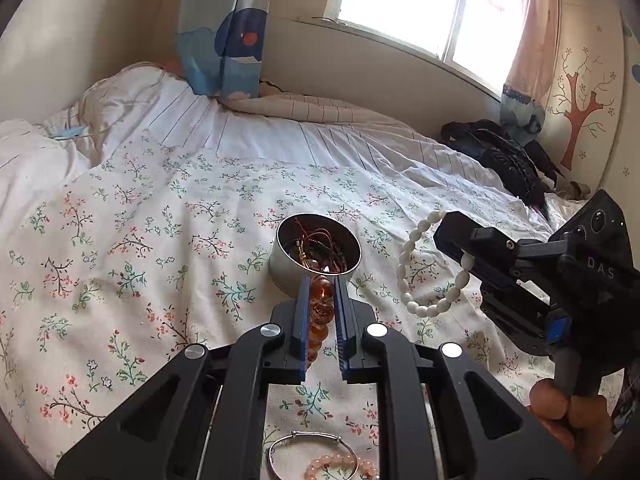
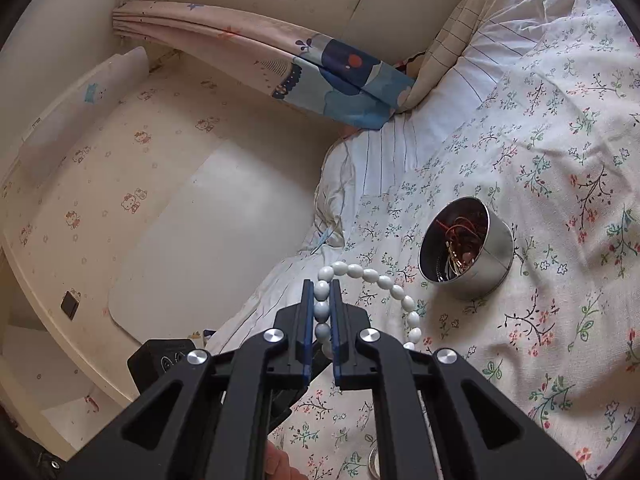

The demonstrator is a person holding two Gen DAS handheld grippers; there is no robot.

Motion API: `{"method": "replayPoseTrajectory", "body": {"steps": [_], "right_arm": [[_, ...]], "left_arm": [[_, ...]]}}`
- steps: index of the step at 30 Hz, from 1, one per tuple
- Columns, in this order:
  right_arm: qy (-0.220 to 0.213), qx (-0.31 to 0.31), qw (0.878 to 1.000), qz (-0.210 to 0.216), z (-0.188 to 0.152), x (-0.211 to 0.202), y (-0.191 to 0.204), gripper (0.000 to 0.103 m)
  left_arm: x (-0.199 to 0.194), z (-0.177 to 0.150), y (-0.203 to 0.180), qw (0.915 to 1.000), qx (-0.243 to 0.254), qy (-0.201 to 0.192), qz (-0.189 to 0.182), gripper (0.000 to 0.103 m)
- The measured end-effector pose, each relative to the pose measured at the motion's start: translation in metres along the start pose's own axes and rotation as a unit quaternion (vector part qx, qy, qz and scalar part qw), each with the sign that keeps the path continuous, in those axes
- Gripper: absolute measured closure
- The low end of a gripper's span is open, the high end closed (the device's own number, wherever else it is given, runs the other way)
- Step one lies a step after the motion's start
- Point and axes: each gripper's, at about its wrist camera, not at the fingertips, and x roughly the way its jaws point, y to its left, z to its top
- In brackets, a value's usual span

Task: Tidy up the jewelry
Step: 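Carry both bead bracelets over the silver tin, then open both tools to drop the bead bracelets into the tin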

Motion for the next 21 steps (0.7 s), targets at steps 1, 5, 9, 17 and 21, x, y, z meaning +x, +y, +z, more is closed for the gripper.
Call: {"method": "replayPoseTrajectory", "body": {"steps": [1,5,9,17,21], "right_arm": [[-0.002,0.001,1.0,-0.001,0.002,0.001,-0.002,0.094],[-0.008,0.005,1.0,-0.002,0.01,0.005,-0.01,0.094],[-0.008,0.008,1.0,-0.004,0.015,0.011,-0.016,0.094],[-0.014,0.016,1.0,-0.005,0.027,0.021,-0.028,0.094],[-0.015,0.018,1.0,-0.006,0.036,0.031,-0.036,0.094]], "left_arm": [[0.001,0.002,0.0,1.0,-0.003,-0.003,-0.002,0.092],[0.002,0.011,0.005,0.9997,-0.016,-0.016,-0.011,0.092],[0.006,0.018,0.006,0.9993,-0.023,-0.026,-0.014,0.092],[0.019,0.032,0.006,0.9984,-0.036,-0.035,-0.025,0.092],[0.029,0.044,0.004,0.9973,-0.047,-0.042,-0.036,0.092]]}}
